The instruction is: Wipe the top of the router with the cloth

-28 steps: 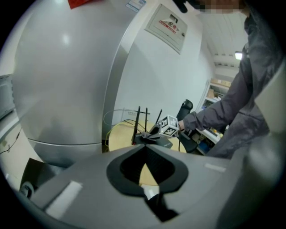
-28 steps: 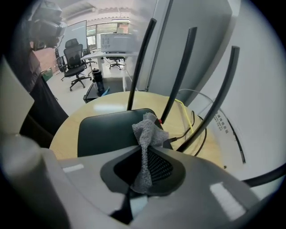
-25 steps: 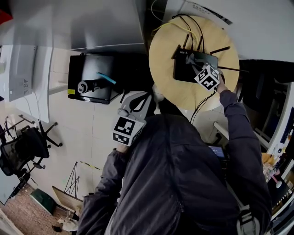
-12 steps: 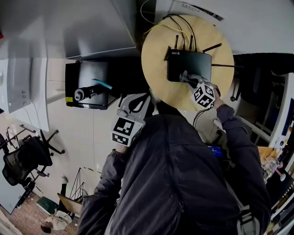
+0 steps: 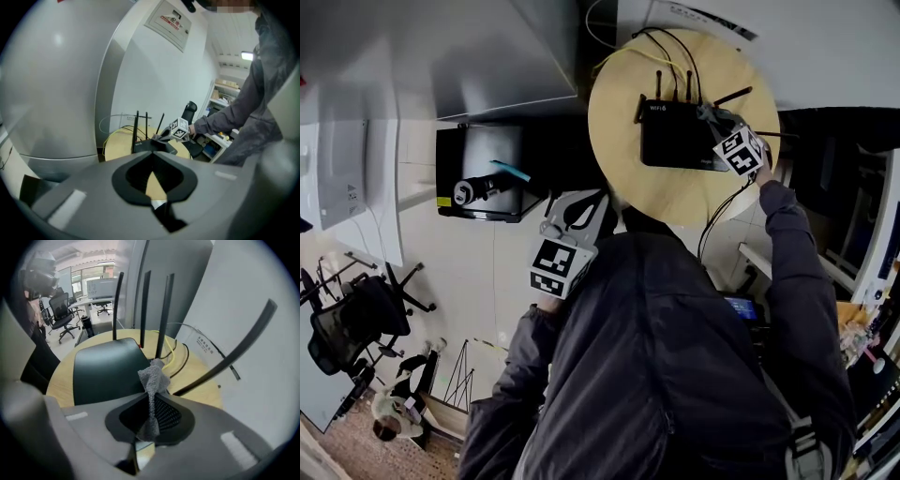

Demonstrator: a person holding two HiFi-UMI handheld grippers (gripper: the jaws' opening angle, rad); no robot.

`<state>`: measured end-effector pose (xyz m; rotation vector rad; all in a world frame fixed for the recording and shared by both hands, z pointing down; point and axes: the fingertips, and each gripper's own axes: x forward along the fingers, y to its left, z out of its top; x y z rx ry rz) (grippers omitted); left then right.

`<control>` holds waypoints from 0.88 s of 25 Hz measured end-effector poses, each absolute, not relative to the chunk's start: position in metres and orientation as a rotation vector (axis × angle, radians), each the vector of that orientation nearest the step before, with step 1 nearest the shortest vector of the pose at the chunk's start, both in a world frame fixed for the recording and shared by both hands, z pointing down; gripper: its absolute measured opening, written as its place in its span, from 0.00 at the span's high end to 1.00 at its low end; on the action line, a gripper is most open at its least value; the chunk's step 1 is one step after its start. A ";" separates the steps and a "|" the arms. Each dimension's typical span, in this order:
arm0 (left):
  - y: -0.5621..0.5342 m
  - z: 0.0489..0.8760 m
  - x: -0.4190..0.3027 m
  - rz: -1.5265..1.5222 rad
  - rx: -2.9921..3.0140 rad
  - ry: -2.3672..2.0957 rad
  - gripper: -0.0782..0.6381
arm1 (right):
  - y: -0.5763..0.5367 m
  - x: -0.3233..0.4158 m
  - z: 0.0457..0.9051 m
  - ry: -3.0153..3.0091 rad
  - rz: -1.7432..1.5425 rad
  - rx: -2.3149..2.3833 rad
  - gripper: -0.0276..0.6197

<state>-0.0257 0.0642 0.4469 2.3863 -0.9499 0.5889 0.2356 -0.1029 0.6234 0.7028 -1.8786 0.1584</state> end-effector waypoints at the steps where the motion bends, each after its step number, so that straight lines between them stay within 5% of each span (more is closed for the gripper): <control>1: 0.064 0.446 -0.026 0.591 2.385 -0.953 0.89 | -0.106 0.241 0.626 -1.861 0.159 0.700 0.91; 22: 0.059 0.439 -0.019 0.567 2.407 -0.960 0.89 | 0.006 0.238 0.632 -1.885 0.217 0.605 0.91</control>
